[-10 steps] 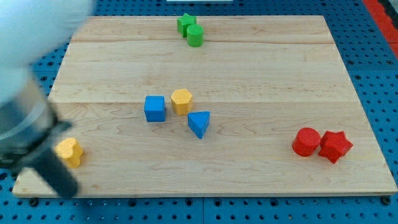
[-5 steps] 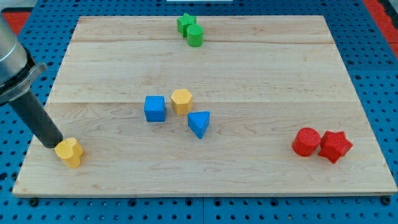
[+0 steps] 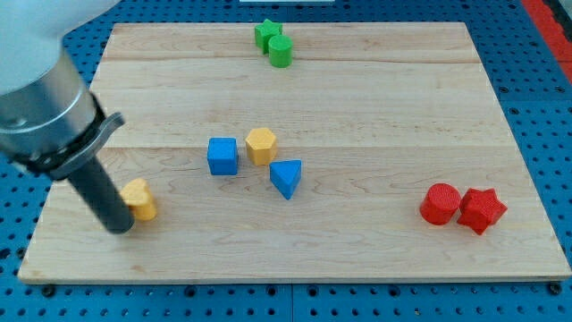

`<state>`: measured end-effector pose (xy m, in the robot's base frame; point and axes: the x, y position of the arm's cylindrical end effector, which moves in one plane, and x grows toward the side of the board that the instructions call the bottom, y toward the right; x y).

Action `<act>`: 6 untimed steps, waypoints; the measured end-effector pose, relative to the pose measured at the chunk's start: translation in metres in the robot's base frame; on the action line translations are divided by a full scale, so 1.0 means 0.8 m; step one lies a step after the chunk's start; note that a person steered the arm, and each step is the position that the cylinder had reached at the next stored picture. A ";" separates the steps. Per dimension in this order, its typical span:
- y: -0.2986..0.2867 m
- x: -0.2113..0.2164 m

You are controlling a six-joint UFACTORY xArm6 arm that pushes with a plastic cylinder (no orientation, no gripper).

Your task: Slide the yellow heart closer to the blue cube

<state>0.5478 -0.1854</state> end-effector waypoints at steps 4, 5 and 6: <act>0.047 -0.004; 0.039 -0.060; 0.036 -0.105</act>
